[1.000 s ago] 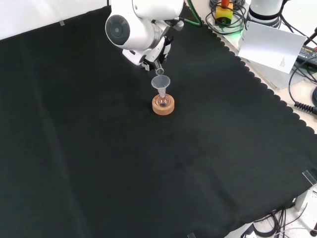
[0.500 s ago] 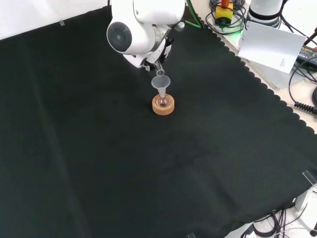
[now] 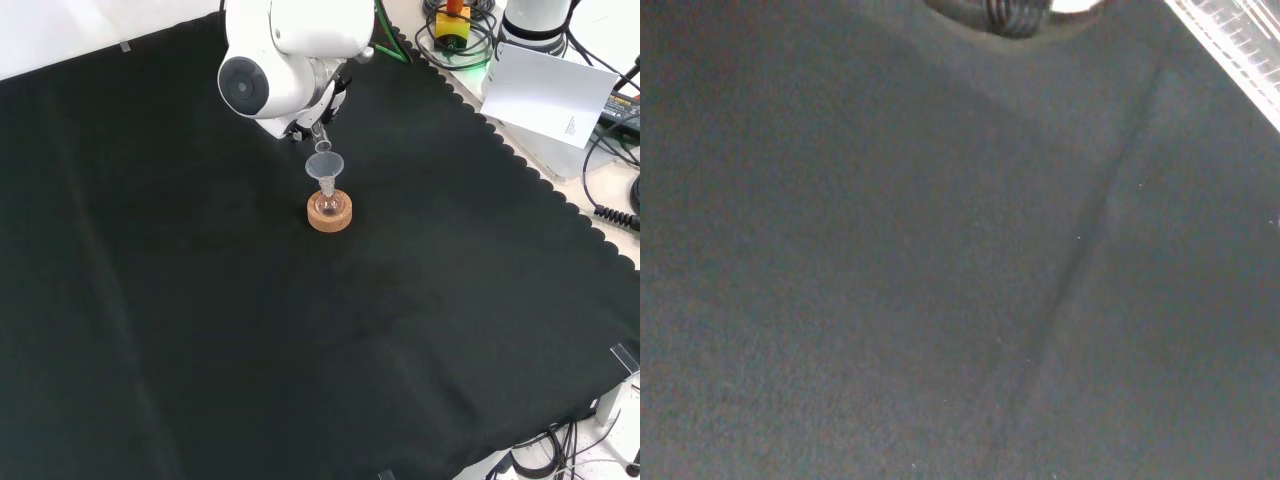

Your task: Pour the water from the graduated cylinder into the round-bottom flask.

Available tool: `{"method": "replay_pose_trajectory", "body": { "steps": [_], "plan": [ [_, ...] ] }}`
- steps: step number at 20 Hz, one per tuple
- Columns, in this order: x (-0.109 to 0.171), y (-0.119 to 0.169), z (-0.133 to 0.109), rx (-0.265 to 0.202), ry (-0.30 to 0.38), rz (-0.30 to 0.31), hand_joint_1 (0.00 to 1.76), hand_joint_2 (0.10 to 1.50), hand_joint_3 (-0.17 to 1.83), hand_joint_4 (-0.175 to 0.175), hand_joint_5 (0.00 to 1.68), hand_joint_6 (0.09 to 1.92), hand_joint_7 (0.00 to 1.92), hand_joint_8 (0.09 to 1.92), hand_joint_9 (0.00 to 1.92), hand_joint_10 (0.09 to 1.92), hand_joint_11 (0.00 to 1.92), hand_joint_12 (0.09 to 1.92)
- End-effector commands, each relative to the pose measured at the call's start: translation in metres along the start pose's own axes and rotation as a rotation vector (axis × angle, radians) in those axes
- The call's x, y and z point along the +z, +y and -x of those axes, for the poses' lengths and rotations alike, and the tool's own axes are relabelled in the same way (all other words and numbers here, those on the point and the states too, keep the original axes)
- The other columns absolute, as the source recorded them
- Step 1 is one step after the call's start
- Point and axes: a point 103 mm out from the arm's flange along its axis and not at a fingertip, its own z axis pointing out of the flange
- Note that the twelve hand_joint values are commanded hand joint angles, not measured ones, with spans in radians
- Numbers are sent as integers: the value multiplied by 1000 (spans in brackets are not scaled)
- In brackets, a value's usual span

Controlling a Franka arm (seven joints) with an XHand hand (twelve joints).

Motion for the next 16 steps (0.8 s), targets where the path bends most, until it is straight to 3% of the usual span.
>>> {"method": "replay_pose_trajectory", "body": {
  "steps": [1,16],
  "plan": [
    [-1,-3,1,22,-21,-6,1396,1017,-1,-96,1091,857,1142,762,1272,519,1133,776],
    [-5,-8,12,62,-54,5,1395,1017,0,-95,1088,863,1140,767,1273,518,1135,775]
  ]
}}
